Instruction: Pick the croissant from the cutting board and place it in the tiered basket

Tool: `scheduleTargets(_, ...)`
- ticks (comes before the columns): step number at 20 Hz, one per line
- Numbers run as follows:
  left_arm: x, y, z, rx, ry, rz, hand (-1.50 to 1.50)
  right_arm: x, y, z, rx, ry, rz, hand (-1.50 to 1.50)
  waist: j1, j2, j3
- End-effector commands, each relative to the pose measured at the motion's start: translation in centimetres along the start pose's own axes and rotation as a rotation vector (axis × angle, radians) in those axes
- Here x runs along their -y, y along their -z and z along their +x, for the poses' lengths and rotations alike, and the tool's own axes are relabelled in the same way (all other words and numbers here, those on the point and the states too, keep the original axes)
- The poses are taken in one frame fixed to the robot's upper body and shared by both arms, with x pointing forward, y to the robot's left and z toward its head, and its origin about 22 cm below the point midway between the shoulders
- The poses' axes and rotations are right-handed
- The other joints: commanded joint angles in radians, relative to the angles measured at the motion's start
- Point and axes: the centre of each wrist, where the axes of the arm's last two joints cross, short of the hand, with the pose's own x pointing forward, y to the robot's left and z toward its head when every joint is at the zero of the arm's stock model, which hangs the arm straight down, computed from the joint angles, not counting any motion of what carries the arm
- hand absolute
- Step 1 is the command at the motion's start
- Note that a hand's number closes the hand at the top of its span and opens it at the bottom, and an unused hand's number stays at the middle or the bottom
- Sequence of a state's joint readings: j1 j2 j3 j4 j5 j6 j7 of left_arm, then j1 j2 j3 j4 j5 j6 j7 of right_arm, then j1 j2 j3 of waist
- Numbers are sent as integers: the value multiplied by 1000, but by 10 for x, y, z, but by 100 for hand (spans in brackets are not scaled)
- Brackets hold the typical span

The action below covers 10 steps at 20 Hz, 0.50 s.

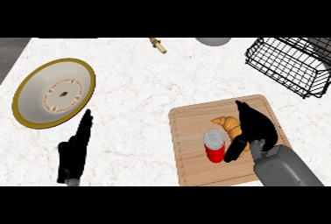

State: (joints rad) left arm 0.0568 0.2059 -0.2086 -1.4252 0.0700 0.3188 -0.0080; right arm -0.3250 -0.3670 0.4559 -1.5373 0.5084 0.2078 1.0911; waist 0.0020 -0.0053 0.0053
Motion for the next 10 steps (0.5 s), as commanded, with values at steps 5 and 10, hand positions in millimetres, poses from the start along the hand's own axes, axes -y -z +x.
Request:
scheduleTargets(5,-5,2,-22,-71,8,5,0,-19,12,3,-113,-16,44,-150,0,6,-6)
scheduleTargets(10,12,-14,-16,-78,-9,-8,0,-42,10,-3,-71,-57,32,150,1,5,-5)
